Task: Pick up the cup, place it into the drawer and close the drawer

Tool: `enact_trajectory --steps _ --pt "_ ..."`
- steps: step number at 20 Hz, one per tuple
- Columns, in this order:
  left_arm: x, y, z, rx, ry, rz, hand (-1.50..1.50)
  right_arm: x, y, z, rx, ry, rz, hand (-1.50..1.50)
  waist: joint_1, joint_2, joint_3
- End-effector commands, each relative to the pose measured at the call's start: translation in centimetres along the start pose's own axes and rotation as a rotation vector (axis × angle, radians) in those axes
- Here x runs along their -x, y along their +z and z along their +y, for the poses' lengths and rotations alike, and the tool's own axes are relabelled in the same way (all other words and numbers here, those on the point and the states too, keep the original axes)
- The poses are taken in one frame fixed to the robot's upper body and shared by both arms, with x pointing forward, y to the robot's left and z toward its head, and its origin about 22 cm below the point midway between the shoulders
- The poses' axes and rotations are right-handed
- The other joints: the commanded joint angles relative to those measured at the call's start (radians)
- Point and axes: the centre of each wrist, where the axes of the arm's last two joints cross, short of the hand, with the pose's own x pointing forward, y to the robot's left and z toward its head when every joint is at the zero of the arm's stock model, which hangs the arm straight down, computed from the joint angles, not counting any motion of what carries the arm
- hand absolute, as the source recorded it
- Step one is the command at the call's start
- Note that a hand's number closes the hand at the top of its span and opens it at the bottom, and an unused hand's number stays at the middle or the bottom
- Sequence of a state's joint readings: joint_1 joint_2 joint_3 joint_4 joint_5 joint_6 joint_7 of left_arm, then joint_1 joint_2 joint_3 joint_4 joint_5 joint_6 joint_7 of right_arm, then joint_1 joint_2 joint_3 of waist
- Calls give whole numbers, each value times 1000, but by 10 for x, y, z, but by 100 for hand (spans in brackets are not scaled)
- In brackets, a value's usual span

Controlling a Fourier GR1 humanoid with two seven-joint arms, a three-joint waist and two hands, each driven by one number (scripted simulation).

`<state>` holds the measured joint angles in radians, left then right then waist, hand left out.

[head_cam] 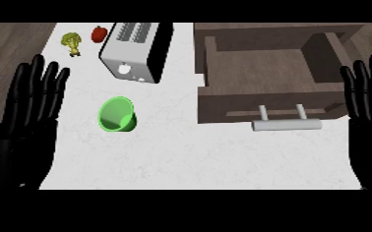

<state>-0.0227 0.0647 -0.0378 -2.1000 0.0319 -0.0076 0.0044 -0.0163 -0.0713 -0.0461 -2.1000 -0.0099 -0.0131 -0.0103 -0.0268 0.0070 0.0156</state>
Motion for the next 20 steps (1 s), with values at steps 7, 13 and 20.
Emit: enact_trajectory --steps 7,13,20 --pt "39 3 26 113 243 210 -150 15 12 17 -204 -9 146 -150 32 1 -18" --pt "77 -14 59 91 271 255 -150 11 -10 7 -237 -31 145 -150 24 -5 -16" --pt "118 -16 61 86 205 343 -150 27 -23 4 -230 -35 130 -150 23 -6 -16"
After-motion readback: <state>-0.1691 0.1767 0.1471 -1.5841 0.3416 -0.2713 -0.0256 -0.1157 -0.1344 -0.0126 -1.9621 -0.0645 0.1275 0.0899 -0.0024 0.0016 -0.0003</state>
